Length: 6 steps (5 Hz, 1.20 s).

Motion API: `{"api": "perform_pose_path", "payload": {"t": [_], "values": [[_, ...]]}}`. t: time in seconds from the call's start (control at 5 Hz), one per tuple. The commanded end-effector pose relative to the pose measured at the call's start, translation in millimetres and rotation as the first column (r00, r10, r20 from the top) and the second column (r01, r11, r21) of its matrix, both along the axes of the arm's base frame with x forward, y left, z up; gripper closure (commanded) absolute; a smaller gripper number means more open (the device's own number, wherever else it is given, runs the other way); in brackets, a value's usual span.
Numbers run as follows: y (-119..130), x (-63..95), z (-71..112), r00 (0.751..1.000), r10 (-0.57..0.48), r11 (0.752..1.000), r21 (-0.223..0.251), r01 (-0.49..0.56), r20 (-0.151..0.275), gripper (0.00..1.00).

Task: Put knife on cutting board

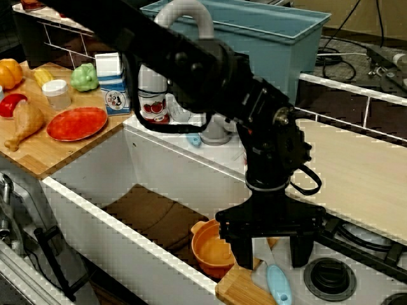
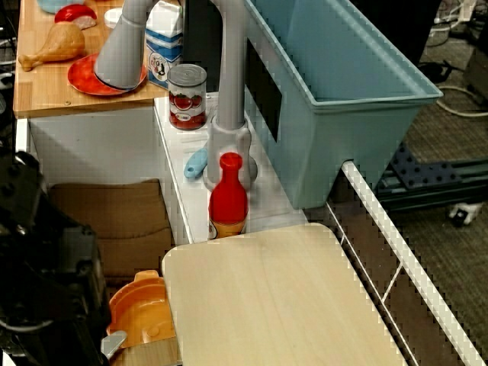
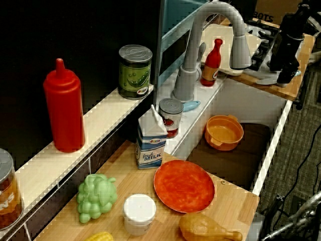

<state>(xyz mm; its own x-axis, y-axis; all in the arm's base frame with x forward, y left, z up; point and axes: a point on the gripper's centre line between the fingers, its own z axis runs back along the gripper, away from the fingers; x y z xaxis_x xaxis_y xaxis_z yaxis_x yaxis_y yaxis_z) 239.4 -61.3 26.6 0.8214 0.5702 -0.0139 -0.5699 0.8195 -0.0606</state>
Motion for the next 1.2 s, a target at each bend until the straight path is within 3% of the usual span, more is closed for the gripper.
{"api": "perform_pose_path", "payload": {"t": [0.0,0.2,0.4,1.0], "values": [[-1.9,9.8,-0.5,1.000,0.025,1.000,-0.011,-0.025,0.019,0.00],[-1.6,9.6,-2.4,0.999,0.023,1.000,-0.003,-0.023,0.023,0.01],[-1.0,8.9,-3.2,0.999,0.028,1.000,-0.007,-0.028,0.017,1.00],[3.0,4.9,-2.5,0.999,0.026,1.000,-0.002,-0.026,0.026,1.00]]}}
